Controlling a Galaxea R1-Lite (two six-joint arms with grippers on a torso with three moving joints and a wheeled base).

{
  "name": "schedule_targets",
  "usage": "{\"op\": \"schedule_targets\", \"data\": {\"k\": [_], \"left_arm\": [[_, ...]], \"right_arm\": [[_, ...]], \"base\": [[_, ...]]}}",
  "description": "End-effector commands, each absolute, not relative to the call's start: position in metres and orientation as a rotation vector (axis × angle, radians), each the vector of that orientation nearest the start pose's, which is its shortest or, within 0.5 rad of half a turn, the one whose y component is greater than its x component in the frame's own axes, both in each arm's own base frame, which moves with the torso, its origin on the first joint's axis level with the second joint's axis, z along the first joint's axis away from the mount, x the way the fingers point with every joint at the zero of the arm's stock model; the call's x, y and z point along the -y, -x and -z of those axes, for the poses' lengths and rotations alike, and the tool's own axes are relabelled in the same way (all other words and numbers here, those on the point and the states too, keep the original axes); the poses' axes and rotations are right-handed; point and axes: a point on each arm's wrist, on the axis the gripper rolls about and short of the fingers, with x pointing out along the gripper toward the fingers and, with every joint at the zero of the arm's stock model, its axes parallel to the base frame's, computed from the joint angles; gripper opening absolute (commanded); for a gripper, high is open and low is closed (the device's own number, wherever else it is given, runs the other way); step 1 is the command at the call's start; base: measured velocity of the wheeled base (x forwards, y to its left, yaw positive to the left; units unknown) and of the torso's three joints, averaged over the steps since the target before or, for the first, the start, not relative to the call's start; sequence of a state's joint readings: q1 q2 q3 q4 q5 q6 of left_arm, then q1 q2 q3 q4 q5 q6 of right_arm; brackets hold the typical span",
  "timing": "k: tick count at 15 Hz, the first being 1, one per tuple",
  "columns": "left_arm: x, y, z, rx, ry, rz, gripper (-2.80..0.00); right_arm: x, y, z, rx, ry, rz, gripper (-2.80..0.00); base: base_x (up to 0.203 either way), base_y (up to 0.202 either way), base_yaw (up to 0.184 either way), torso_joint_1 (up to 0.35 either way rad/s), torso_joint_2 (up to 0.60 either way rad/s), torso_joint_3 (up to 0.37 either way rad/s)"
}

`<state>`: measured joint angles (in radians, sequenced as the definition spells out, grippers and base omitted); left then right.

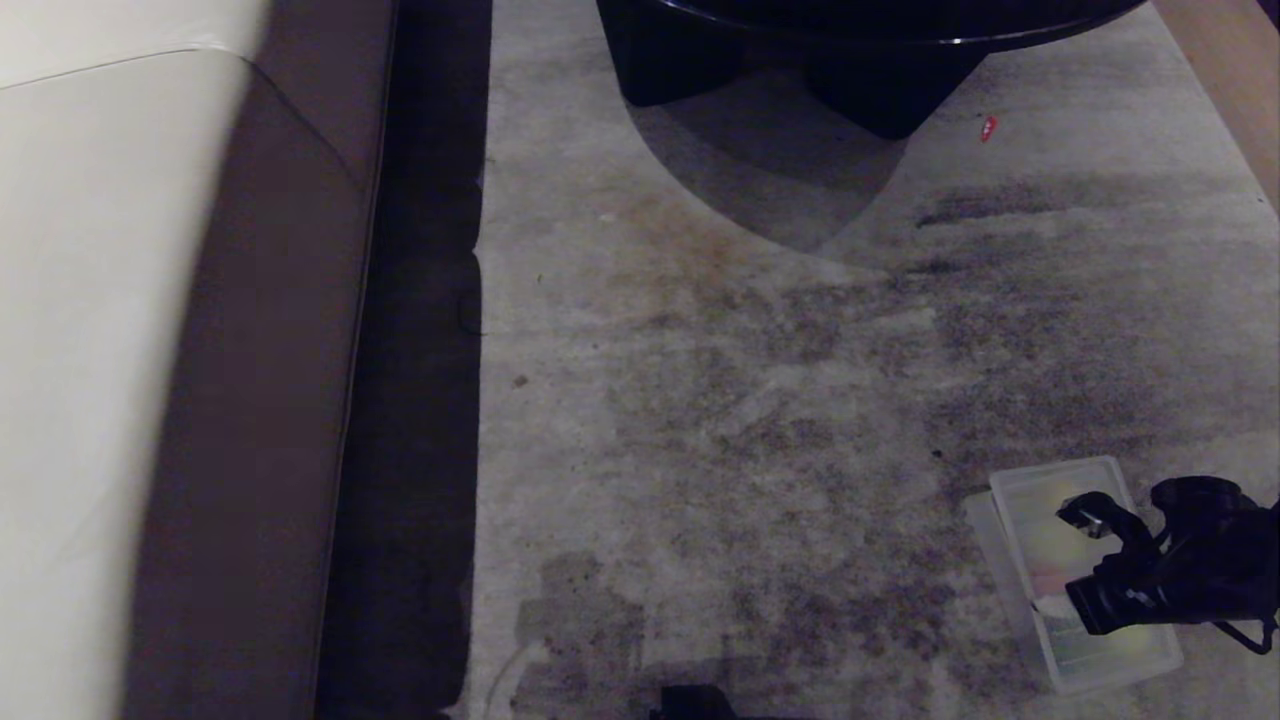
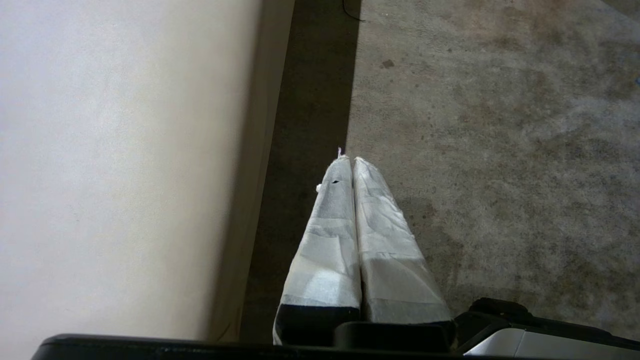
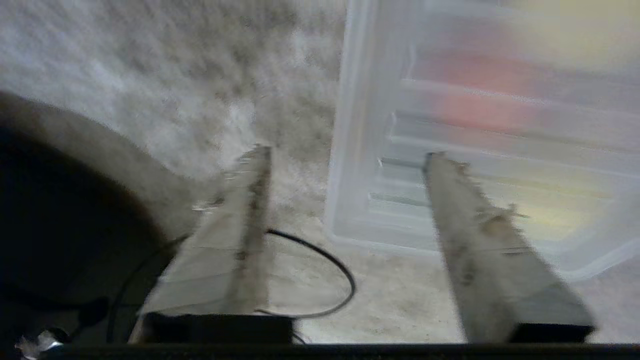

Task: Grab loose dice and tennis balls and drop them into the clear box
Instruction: Close the lid

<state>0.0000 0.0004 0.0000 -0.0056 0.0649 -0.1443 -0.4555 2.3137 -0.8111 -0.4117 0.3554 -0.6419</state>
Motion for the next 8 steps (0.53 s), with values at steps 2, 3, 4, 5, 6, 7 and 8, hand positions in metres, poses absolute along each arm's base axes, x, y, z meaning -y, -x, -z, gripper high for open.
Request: {"op": "schedule_targets", "data": {"k": [2,3,4,5,6,7,8], "left_arm": [[-0.001,0.023,-0.076,0.009,0.146,-0.066,-2.80],[-0.001,0.023,-0.076,0.010,0.146,-0.065,-2.80],[-0.001,0.023,-0.076,0.010,0.146,-0.066,-2.80],[-0.001,0.023,-0.076,0.011,0.146,-0.065,-2.80],[-0.001,0.023,-0.076,0.011,0.146,-0.065,-2.80],[-0.001,0.023,-0.076,0.009,0.146,-0.066,-2.80],[-0.001,0.023,-0.076,0.011,0.146,-0.065,-2.80]], "right_arm": [[0.137,-0.315,0.016,-0.882,0.076,-0.234,0.00],[0.135,-0.320,0.010,-0.857,0.042,-0.236,0.00],[0.133,-0.325,0.005,-0.836,0.000,-0.230,0.00],[0.130,-0.330,-0.001,-0.818,-0.047,-0.221,0.00],[0.126,-0.336,-0.009,-0.796,-0.095,-0.217,0.00],[0.122,-0.343,-0.018,-0.761,-0.140,-0.225,0.00],[0.120,-0.349,-0.028,-0.730,-0.183,-0.230,0.00]], "base": [[0.000,0.000,0.000,0.000,0.00,0.000],[0.000,0.000,0.000,0.000,0.00,0.000],[0.000,0.000,0.000,0.000,0.00,0.000],[0.000,0.000,0.000,0.000,0.00,0.000],[0.000,0.000,0.000,0.000,0.00,0.000],[0.000,0.000,0.000,0.000,0.00,0.000],[0.000,0.000,0.000,0.000,0.00,0.000]]}}
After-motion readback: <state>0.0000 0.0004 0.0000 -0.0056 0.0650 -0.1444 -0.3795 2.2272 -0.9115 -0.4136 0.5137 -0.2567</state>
